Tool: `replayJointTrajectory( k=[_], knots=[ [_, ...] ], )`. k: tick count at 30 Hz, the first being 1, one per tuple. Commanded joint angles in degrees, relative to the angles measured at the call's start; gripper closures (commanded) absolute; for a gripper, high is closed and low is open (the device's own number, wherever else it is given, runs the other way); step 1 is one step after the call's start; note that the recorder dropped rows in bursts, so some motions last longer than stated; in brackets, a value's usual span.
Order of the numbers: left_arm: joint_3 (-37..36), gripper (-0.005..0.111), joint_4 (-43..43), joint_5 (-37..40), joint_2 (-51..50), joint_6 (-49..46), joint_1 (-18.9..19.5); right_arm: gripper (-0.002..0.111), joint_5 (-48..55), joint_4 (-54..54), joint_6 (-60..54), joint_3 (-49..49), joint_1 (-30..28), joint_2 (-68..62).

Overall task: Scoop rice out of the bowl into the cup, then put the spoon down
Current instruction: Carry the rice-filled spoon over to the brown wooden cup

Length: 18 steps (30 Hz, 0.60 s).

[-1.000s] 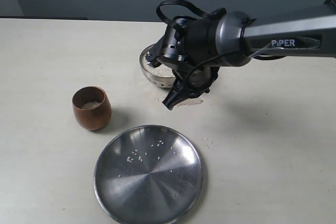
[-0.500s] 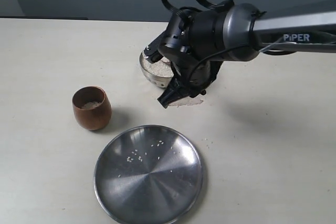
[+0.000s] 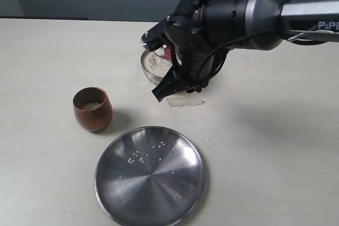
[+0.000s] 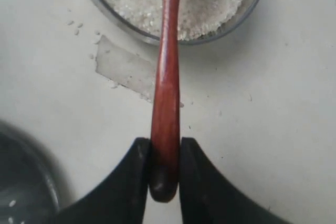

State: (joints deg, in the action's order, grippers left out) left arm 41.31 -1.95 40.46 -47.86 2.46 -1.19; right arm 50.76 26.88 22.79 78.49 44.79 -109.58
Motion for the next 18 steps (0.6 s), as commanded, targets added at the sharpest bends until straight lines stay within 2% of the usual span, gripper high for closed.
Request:
replayJointTrajectory(
  k=[1,9,18],
  knots=[
    [0.4,0.106,-0.5,-0.2,-0.1,0.1,-0.1,0.109,-0.4,-1.4,-2.5,0.1,-0.2,2.1],
    [0.4,0.106,-0.5,-0.2,-0.1,0.1,-0.1,0.109,-0.2,-7.3,-8.3,0.1,0.4,2.6],
    [0.4,0.106,-0.5,-0.2,-0.1,0.1,-0.1,0.109,-0.6,-6.3,-10.7,0.1,5.6,2.6]
  ],
)
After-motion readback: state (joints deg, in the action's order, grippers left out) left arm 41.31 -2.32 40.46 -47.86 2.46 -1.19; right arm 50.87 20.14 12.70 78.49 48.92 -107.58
